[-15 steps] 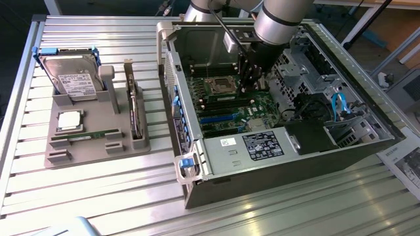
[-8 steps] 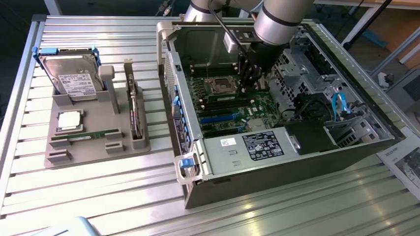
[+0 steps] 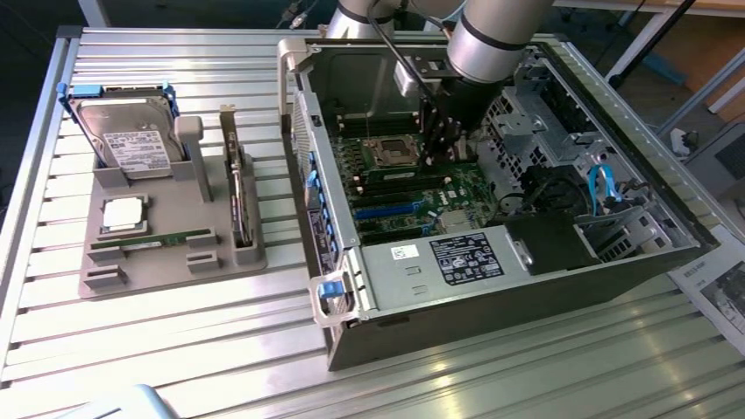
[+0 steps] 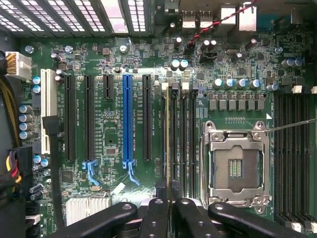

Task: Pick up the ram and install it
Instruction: 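Insert the ram into the slot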

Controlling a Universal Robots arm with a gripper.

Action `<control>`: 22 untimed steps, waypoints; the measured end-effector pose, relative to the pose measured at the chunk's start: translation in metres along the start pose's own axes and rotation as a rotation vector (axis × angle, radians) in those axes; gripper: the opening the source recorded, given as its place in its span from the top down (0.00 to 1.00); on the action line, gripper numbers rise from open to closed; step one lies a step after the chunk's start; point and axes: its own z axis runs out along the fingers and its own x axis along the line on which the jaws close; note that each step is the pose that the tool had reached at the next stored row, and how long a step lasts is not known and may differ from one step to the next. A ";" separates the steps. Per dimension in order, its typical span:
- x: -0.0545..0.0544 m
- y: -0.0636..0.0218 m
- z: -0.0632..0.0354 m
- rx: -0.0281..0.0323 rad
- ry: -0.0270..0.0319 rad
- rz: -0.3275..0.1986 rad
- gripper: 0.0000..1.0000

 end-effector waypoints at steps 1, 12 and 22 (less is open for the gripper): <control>0.000 -0.0001 0.0005 0.0000 0.0001 0.000 0.88; 0.000 -0.0002 0.0060 0.0004 0.0000 0.000 0.88; 0.000 -0.0002 0.0098 0.0026 -0.0001 0.000 0.88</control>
